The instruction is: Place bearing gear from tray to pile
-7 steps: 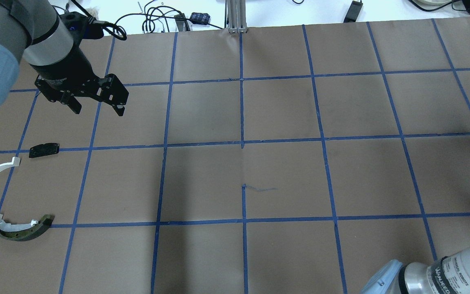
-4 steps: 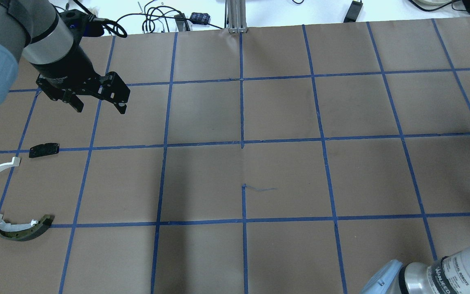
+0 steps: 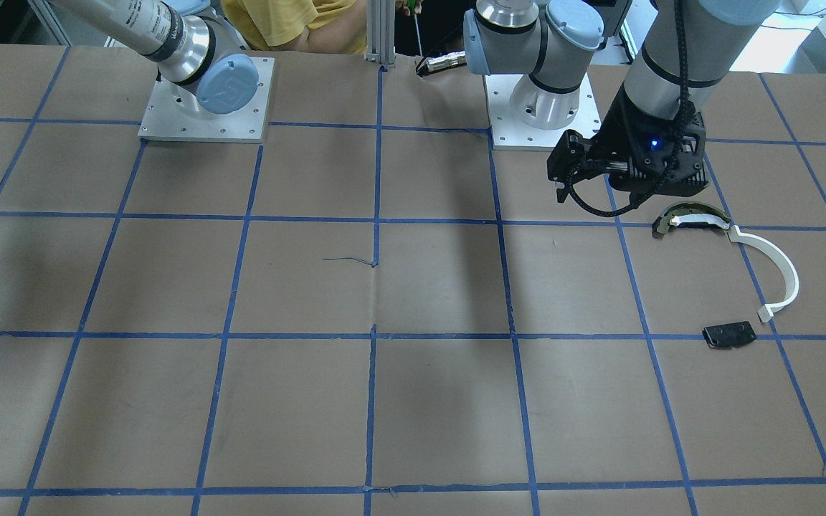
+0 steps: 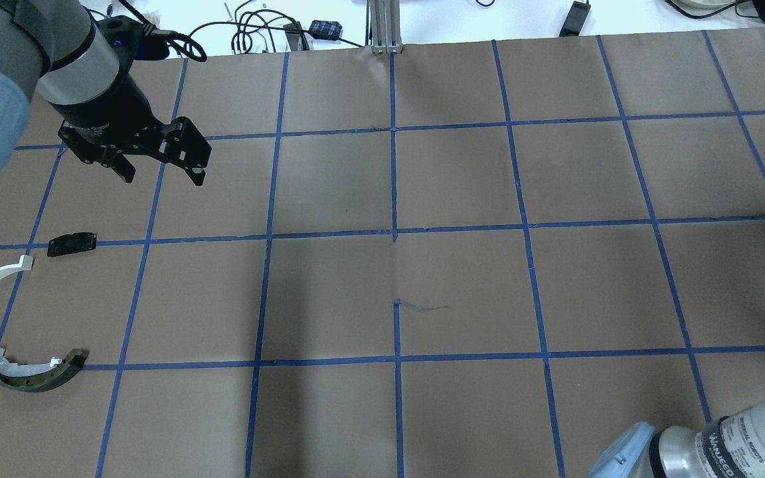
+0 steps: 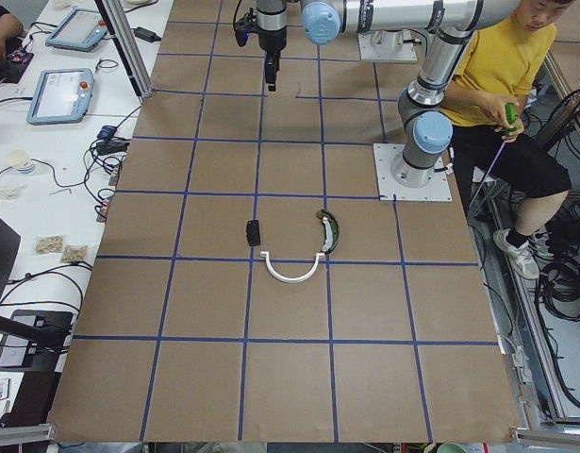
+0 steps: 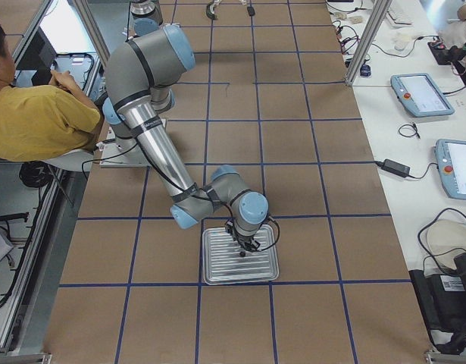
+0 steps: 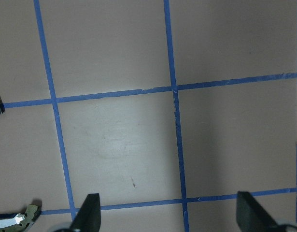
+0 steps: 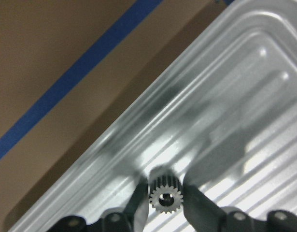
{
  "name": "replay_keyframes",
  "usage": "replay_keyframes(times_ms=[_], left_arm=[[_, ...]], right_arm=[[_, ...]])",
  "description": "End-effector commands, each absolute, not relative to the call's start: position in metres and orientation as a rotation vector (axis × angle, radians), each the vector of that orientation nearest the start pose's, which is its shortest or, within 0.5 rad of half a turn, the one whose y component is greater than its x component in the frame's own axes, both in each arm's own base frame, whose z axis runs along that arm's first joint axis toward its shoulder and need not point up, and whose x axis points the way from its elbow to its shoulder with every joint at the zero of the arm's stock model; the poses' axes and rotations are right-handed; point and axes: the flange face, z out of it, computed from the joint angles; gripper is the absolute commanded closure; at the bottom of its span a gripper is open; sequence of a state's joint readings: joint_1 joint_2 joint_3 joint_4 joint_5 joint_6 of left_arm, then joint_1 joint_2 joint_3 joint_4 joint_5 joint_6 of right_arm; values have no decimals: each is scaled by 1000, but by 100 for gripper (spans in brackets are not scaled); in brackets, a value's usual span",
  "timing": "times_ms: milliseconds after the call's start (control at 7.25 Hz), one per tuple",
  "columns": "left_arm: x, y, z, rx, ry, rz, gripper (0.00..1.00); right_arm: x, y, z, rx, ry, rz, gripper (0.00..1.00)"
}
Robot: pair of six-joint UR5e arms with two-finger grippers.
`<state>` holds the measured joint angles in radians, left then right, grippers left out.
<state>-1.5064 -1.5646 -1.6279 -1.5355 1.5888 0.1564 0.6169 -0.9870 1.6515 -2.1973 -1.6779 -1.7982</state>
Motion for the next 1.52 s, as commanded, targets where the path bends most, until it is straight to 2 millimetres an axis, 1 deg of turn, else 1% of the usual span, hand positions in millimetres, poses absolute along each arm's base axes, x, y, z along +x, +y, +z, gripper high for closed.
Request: replay_keyframes(times_ms=[0, 138, 276, 414, 552, 690, 828, 966, 1103, 1241, 1379], left_arm=[[-100, -494, 466, 146, 3120, 32, 0], [-100, -494, 466, 146, 3122, 29, 0], [-100, -494, 466, 146, 3120, 30, 0], [-100, -495, 465, 149, 3120, 34, 0], [-100, -495, 465, 144, 3123, 29, 0], [-100, -498, 464, 149, 3127, 17, 0], [-100, -499, 465, 151, 3124, 0, 0], [-100, -498, 466, 153, 3119, -1, 0], [-100, -497, 466, 156, 3118, 1, 0], [-100, -498, 465, 158, 3119, 3, 0], [-99, -498, 465, 163, 3118, 4, 0]], right_arm=[[-448, -470, 179, -1246, 2873, 218, 97], [-444, -473, 188, -1243, 2889, 214, 100], [-438, -473, 208, -1145, 2948, 207, 100], [-415, -481, 231, -1106, 2954, 204, 100], [-369, -504, 256, -1063, 2977, 194, 100], [-301, -533, 283, -1026, 2996, 175, 100], [-226, -566, 286, -939, 3028, 135, 99], [-142, -590, 282, -846, 3063, 134, 99], [-49, -603, 279, -762, 3100, 118, 99], [53, -605, 279, -595, 3079, 58, 99], [148, -591, 280, -385, 3072, 38, 99]])
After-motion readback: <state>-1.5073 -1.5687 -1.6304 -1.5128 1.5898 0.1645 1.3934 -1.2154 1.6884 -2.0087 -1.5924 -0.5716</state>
